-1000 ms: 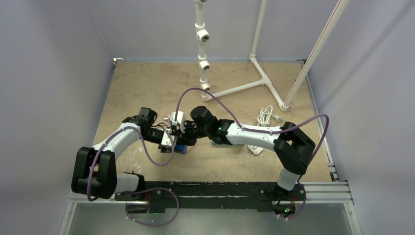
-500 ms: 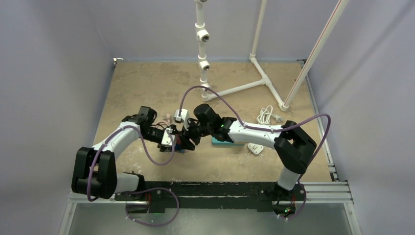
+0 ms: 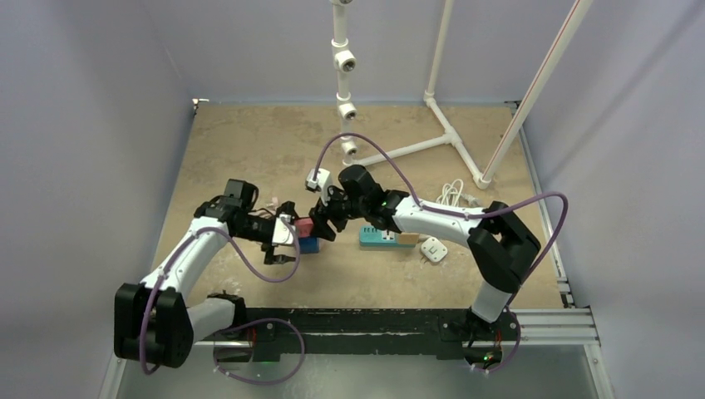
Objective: Insert the plug
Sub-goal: Insert the plug into the socket, then press the plug into the socket.
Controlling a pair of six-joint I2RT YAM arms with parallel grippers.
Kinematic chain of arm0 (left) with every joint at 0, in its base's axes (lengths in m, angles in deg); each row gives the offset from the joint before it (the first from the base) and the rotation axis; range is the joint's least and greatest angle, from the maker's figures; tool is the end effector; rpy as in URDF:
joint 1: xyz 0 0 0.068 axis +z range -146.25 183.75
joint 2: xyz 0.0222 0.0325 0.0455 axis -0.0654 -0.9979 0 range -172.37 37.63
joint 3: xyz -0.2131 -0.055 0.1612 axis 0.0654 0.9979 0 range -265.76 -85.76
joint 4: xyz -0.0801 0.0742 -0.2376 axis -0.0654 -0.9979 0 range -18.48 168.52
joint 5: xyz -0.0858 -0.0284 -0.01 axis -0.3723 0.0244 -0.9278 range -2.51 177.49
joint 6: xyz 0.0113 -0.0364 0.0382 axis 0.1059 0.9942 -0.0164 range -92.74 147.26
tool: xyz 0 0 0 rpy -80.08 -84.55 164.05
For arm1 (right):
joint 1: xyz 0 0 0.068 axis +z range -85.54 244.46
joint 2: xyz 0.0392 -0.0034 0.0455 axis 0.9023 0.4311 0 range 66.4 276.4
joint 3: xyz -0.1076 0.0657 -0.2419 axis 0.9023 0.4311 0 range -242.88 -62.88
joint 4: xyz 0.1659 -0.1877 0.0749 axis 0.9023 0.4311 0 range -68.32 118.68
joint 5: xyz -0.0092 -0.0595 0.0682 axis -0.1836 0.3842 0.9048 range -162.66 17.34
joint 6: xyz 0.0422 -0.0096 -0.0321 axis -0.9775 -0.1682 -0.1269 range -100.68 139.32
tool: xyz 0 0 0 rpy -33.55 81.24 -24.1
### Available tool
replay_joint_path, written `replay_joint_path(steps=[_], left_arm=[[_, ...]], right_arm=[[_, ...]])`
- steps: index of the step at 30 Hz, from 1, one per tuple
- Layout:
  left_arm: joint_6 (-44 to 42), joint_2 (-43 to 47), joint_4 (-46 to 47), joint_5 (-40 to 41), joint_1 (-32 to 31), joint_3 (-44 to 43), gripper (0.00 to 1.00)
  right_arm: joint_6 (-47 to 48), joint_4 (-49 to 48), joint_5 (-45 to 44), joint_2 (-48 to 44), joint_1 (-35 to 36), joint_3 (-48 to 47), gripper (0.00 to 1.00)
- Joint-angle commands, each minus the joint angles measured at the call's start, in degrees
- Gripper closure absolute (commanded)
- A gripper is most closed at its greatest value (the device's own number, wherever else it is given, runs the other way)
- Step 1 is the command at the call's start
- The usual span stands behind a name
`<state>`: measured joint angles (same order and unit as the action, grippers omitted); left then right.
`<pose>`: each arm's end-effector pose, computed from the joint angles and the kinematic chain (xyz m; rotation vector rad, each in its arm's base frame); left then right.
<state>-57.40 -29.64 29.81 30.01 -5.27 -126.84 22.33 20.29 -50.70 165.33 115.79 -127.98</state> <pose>0.1816 -0.0593 0.2127 1.7268 1.3984 -0.7800 0.2322 0.3114 0.2303 -1.2213 1.8629 0.8901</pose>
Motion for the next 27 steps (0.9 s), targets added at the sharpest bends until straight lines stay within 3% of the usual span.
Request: replay_joint_path(steps=[1, 4, 7, 11, 20, 27], left_arm=[[11.0, 5.1, 4.9, 0.2, 1.0, 1.7, 0.01], [17.1, 7.6, 9.8, 1.4, 1.8, 3.0, 0.01], [19.8, 8.5, 12.1, 1.9, 2.3, 3.9, 0.01], [22.0, 8.0, 14.5, 2.4, 2.5, 4.4, 0.01], [21.0, 7.6, 15.1, 4.0, 3.2, 4.6, 0.01], [21.2, 8.9, 14.3, 4.7, 3.6, 4.4, 0.01]], right_arm=[[0.1, -2.6, -0.4, -3.8, -1.1, -3.0, 0.32], [-0.3, -2.2, 0.2, -5.6, -1.1, -2.2, 0.27], [-0.5, -2.2, 0.8, -6.3, -1.1, -2.2, 0.16], [-0.8, -2.8, 2.4, -5.6, -1.1, -3.9, 0.14], [-2.3, -4.6, 4.3, -0.6, -1.1, -6.9, 0.28], [-2.6, -5.8, 5.2, 0.9, -1.8, -5.1, 0.30]])
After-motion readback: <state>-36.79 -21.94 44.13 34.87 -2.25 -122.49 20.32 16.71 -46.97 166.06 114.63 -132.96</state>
